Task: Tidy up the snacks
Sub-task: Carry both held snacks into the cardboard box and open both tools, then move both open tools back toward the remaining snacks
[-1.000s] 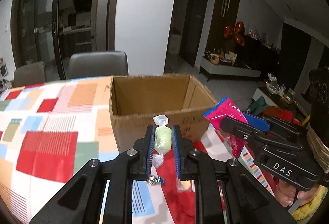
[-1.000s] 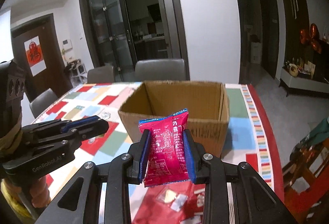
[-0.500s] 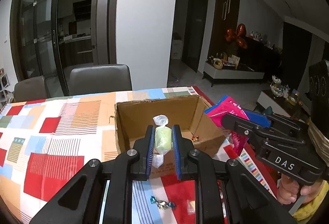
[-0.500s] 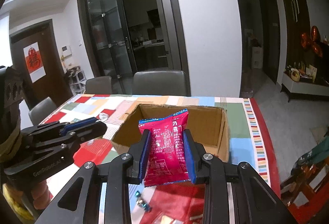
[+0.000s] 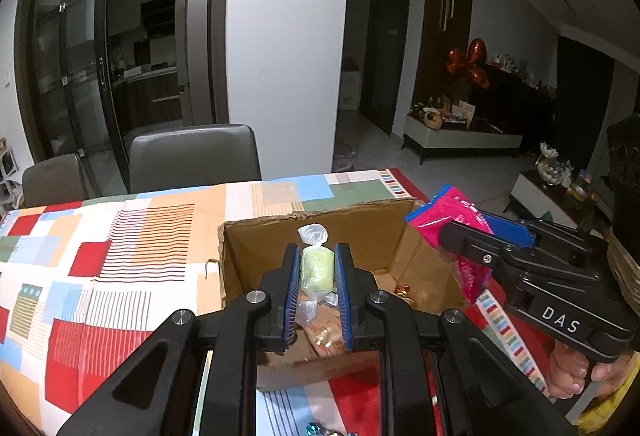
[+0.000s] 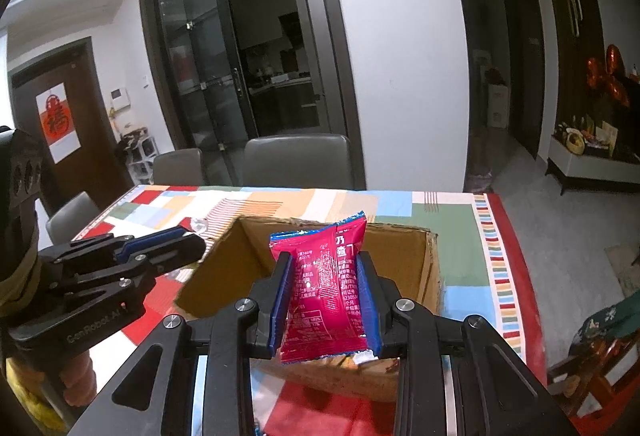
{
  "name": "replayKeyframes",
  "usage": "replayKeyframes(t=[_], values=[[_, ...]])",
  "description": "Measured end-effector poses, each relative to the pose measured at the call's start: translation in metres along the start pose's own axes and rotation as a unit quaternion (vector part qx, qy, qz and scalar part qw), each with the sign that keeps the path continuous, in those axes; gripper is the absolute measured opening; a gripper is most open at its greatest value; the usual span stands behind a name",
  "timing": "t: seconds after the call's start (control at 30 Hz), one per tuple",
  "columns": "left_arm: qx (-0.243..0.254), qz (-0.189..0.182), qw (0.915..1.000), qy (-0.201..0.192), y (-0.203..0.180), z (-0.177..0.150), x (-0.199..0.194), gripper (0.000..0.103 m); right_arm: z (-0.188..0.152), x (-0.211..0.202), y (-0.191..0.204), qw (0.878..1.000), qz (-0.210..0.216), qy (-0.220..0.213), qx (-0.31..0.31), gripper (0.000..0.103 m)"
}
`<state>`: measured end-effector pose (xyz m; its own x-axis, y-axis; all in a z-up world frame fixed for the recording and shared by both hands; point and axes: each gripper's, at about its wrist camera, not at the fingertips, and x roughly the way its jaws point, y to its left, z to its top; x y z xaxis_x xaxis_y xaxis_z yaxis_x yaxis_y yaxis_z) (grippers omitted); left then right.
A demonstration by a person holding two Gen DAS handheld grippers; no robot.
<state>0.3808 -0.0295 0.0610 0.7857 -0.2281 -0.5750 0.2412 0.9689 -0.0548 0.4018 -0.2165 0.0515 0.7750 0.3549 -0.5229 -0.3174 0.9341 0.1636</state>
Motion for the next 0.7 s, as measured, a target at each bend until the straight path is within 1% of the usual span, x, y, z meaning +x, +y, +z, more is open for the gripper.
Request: replayKeyframes(t=[0.03,0.07,0.1,0.13,0.23,0.27,0.3,0.37,0.5,0.7], values=[[-0.001,-0.001,1.0000,0.002,0.001,0.001,0.003,0.024,0.001,0.002,0.000,1.000,-0.004,-0.001,0.000,0.035],[-0.003,-0.004,1.0000,0.005,0.001,0.003,0.007,0.035,0.001,0.005,-0.002,1.000,-0.009,0.001,0.000,0.042],[-0.005,-0.004,1.0000,0.004,0.001,0.002,0.007,0.041,0.000,0.006,-0.002,1.000,-0.013,0.003,0.000,0.047],[-0.007,-0.001,1.0000,0.000,0.001,0.002,0.006,0.041,-0.001,0.007,-0.002,1.000,-0.020,0.002,0.000,0.051],[-0.002,0.006,1.0000,-0.002,-0.002,0.000,0.003,0.042,-0.003,0.003,-0.005,1.000,-0.022,0.002,0.001,0.051],[0.000,0.007,1.0000,-0.004,-0.003,-0.001,0.000,0.044,-0.004,0.002,-0.006,1.000,-0.019,0.003,0.004,0.051],[0.003,0.007,1.0000,-0.006,-0.006,-0.004,-0.003,0.048,-0.004,0.000,-0.006,1.000,-0.018,0.003,0.005,0.051],[0.007,0.011,0.9999,-0.011,-0.009,-0.008,-0.010,0.050,-0.009,-0.007,-0.005,1.000,-0.017,0.001,0.003,0.051],[0.016,0.012,0.9996,-0.022,-0.015,-0.015,-0.025,0.050,-0.018,-0.022,-0.003,1.000,-0.012,-0.001,0.001,0.051],[0.023,-0.001,0.9992,-0.031,-0.029,-0.025,-0.048,0.050,-0.032,-0.047,0.000,1.000,-0.010,-0.007,0.000,0.051]])
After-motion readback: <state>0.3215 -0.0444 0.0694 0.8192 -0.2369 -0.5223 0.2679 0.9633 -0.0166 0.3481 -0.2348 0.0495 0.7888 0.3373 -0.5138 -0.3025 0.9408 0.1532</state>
